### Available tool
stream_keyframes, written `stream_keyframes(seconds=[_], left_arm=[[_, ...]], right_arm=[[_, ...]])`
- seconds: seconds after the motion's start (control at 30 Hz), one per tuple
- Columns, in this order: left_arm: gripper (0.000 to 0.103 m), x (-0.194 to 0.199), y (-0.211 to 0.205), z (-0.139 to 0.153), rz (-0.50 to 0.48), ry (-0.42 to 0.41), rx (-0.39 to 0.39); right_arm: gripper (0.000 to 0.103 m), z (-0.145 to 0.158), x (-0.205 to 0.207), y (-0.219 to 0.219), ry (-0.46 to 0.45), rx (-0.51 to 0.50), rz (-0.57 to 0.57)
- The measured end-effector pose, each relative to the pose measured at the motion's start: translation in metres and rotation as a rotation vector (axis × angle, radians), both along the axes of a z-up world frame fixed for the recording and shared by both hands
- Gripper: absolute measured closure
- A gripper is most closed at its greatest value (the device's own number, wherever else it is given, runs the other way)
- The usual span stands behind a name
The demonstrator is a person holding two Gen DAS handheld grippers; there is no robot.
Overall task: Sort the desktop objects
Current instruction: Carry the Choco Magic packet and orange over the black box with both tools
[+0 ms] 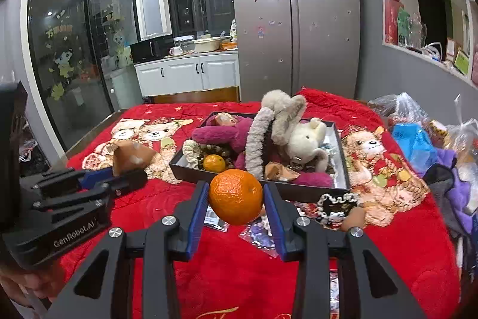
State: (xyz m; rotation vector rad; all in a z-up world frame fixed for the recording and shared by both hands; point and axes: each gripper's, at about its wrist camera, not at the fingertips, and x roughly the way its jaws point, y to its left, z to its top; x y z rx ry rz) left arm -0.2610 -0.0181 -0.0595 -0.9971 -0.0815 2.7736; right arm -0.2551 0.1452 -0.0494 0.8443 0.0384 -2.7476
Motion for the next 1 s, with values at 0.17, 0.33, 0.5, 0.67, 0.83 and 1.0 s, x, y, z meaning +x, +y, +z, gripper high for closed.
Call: stream_keyframes(seconds=[0.17, 0.33, 0.5, 0.67, 0.83, 1.0], left_arm=[[0.077, -0.002, 0.004, -0.001, 0.001, -0.006, -0.016], [0.077, -0.016, 0.008, -0.007, -0.005, -0.031, -0.003], [0.077, -0.042, 0.018, -0.010, -0.017, -0.055, -0.010], [0.077, -0.068, 0.023, -0.008, -0.024, -0.063, -0.004], [0.077, -0.095, 0.032, -0.014, -0.023, -0.089, -0.015], [0.077, -0.115, 0.043, -0.022, -0.045, -0.105, -0.048]], right_arm=[[0.064, 0.000, -0.002, 0.008, -0.011, -0.007, -0.018], [0.064, 0.001, -0.006, 0.014, -0.019, -0.005, -0.029], [0.064, 0.002, -0.022, 0.020, -0.032, -0.032, -0.043], [0.064, 0.004, -0.043, 0.027, -0.050, -0.056, -0.068], [0.064, 0.005, -0.066, 0.027, -0.070, -0.049, -0.084], [0.064, 0.006, -0.086, 0.021, -0.094, -0.024, -0.069]])
